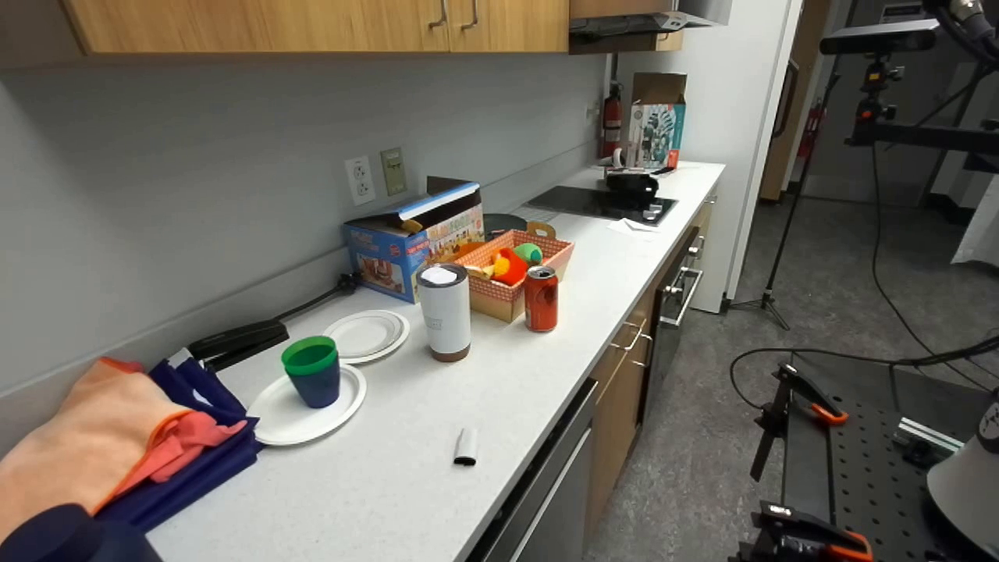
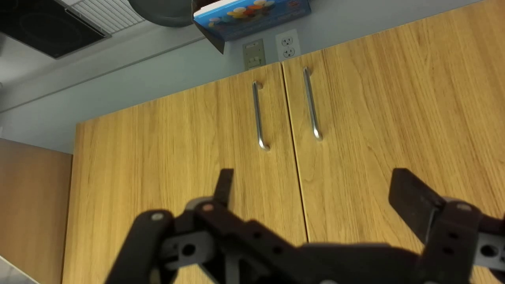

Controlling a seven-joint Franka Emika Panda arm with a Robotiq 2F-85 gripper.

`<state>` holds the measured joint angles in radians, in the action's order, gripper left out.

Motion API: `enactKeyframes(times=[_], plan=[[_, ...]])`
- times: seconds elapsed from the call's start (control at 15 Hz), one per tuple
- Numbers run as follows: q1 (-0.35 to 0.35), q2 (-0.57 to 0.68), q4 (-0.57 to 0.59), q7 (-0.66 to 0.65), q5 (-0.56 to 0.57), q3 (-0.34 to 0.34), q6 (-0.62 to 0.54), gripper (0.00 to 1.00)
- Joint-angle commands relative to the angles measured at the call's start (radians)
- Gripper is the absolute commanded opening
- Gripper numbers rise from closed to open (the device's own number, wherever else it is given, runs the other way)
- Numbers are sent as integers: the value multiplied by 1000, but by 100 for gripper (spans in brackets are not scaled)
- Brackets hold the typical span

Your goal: Close the top left cabinet door

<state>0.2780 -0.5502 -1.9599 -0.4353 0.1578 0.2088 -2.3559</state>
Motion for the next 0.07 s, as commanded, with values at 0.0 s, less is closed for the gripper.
enactKeyframes(times=[0.0], plan=[[-28,6,6,-15,23,-19,6,100]])
